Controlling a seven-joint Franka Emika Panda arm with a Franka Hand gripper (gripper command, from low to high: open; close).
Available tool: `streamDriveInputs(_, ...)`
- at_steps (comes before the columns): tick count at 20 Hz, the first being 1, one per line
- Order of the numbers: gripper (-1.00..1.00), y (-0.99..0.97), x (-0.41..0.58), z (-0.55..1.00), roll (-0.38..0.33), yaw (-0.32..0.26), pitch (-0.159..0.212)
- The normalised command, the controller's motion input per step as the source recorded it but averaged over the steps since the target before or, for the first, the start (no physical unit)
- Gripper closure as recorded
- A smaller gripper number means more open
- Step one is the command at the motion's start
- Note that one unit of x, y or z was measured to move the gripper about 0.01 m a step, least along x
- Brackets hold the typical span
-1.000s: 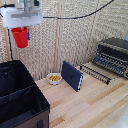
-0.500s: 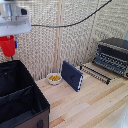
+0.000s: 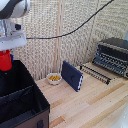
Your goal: Kindly spot and seek the red cup placed ahead of you. Cautiously adjust your gripper towards the red cup, gripping it gently. Find the after-storage area of the caddy. Relocate the red cup in your grip over the rear portion and softly release it into the compartment.
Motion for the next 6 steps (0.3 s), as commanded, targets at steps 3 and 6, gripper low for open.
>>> streamDriveInputs(3,-1.0,-0.06,0.35,0.15,0.005,0.0,0.004)
streamDriveInputs(6,-1.0,-0.27,0.329,0.5,0.069,0.011,0.011)
